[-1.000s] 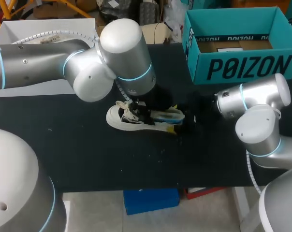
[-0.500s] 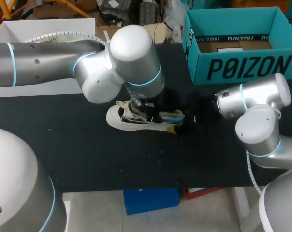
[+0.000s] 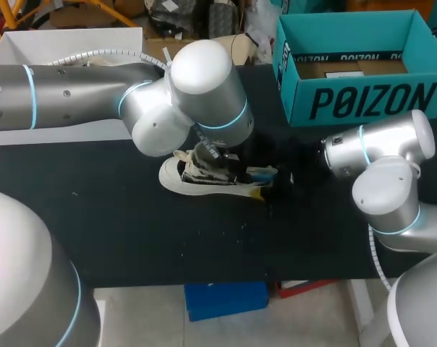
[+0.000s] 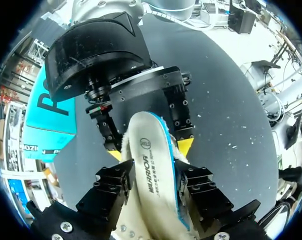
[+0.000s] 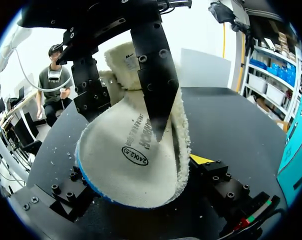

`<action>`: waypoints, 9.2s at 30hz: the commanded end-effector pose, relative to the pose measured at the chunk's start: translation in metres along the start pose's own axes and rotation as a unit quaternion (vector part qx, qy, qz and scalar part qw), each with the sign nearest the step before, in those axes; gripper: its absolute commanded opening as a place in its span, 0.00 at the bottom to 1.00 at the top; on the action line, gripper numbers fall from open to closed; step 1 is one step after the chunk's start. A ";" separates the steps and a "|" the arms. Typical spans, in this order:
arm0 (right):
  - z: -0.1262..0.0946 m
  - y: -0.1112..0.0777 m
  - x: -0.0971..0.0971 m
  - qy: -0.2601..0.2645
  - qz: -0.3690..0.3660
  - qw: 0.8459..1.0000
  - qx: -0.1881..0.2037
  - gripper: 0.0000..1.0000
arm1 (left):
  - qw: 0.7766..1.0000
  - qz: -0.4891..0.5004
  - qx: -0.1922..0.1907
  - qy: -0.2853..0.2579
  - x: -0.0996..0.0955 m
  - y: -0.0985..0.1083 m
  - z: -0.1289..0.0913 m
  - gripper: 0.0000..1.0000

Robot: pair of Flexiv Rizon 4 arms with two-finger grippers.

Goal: Take the shoe out of the shoebox, open the shoe tongue, remove and reinsert the insole, then place the shoe into the shoebox

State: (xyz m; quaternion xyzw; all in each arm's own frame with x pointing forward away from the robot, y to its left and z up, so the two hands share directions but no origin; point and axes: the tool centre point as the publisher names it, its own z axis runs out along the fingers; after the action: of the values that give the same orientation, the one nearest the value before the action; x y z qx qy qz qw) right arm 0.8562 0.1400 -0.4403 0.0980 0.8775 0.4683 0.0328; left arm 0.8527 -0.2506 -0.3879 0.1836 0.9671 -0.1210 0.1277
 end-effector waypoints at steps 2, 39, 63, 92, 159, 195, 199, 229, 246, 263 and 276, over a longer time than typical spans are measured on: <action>0.001 -0.001 -0.001 0.000 0.001 1.000 0.000 0.00 | 1.000 0.002 -0.002 -0.003 0.002 0.002 -0.002 0.00; 0.001 -0.001 -0.001 0.000 0.001 1.000 0.000 0.00 | 0.966 -0.008 0.251 0.066 0.027 -0.084 -0.183 0.00; 0.001 -0.001 -0.001 0.000 0.001 1.000 0.000 0.00 | 0.848 -0.176 0.487 0.113 0.034 -0.101 -0.254 0.00; 0.001 -0.001 -0.001 0.000 0.001 1.000 0.000 0.00 | 0.767 -0.177 0.598 0.150 0.052 -0.119 -0.389 0.00; -0.040 0.021 -0.011 0.046 -0.039 0.926 0.372 1.00 | 0.696 -0.125 0.687 0.167 0.109 -0.196 -0.486 0.00; -0.011 0.013 0.009 0.009 -0.048 0.865 0.499 1.00 | 0.696 -0.125 0.687 0.167 0.109 -0.196 -0.486 0.00; -0.009 0.012 0.010 0.006 -0.045 0.877 0.479 1.00 | 0.696 -0.125 0.687 0.167 0.109 -0.196 -0.486 0.00; -0.001 0.017 0.005 -0.009 -0.074 0.997 0.012 1.00 | 0.696 -0.125 0.687 0.167 0.109 -0.196 -0.486 0.00; -0.004 0.007 0.001 -0.002 -0.064 0.998 -0.005 1.00 | 0.696 -0.125 0.687 0.167 0.109 -0.196 -0.486 0.00; -0.008 -0.003 -0.005 0.011 -0.053 0.998 0.018 1.00 | 0.696 -0.125 0.687 0.167 0.109 -0.196 -0.486 0.00; -0.060 0.023 -0.021 0.087 -0.086 0.953 0.276 1.00 | 0.696 -0.125 0.687 0.167 0.109 -0.196 -0.486 0.00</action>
State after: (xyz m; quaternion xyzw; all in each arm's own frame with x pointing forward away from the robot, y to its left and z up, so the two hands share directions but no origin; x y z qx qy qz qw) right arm 0.8644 0.1065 -0.4133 0.0021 0.9280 0.3723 0.0163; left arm 0.5811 -0.2541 0.0741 0.1158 0.6346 -0.7331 -0.2154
